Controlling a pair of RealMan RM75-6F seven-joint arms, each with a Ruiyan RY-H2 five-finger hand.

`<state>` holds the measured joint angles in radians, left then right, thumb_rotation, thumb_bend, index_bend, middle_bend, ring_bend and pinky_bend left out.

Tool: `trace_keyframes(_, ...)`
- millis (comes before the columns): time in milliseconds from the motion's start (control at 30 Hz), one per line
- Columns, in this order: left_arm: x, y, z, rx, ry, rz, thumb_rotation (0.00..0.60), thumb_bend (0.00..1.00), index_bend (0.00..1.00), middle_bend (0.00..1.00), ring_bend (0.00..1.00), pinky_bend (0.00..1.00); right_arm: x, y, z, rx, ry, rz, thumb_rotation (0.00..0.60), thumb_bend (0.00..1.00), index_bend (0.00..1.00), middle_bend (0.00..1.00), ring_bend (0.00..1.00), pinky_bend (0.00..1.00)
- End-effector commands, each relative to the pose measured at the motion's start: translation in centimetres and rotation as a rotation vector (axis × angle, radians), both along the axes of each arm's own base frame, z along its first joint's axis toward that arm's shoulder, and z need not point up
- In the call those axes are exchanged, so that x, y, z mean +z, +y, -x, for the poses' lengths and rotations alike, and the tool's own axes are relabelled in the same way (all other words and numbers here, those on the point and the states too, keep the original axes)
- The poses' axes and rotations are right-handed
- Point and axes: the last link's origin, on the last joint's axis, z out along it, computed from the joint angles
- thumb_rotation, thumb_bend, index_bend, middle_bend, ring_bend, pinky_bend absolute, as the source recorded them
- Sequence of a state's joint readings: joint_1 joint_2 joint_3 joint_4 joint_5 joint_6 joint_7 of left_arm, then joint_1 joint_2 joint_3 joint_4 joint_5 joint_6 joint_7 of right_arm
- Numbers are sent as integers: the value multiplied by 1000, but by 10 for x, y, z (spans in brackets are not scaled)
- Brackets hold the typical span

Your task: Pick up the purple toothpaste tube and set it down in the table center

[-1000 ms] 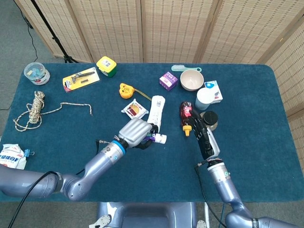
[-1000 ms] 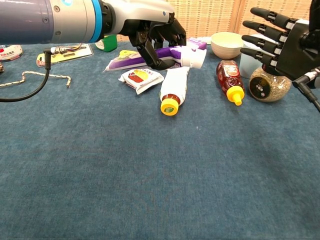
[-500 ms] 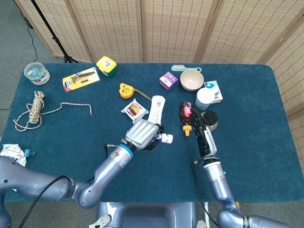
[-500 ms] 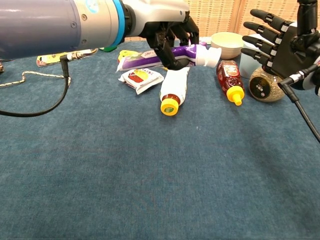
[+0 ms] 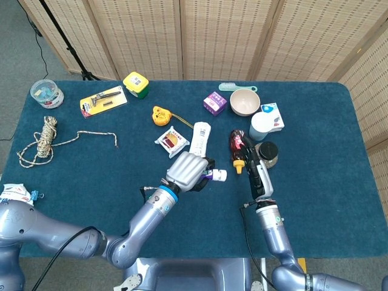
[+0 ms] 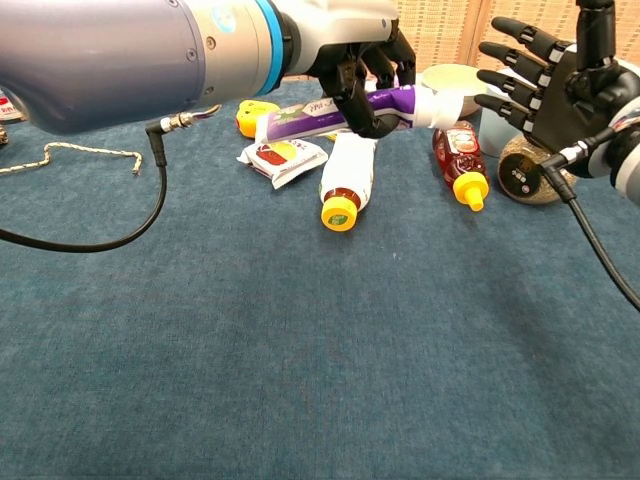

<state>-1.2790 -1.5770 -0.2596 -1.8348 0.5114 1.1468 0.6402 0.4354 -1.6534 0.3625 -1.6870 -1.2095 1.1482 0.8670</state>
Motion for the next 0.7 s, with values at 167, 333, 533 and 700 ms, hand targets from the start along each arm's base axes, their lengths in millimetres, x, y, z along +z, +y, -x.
trace_keyframes(167,-7,1,-4,1,-3,5,600,1000,544,488,562,605,-3,-2,-5,3,8,4,102,0,0,0,0,0)
trace_keyframes(333,-11,1,-8,-7,-10,10,600,1000,553,494,566,605,-6,-3,-9,5,8,0,103,0,0,0,0,0)
trace_keyframes(533,-15,1,-11,-11,-9,8,600,1000,553,495,566,605,-10,-4,-13,9,17,-3,101,0,0,0,0,0)
trace_keyframes(700,-18,2,-14,-4,-13,5,600,1000,555,499,567,605,-15,-5,-17,14,21,-6,101,0,0,0,0,0)
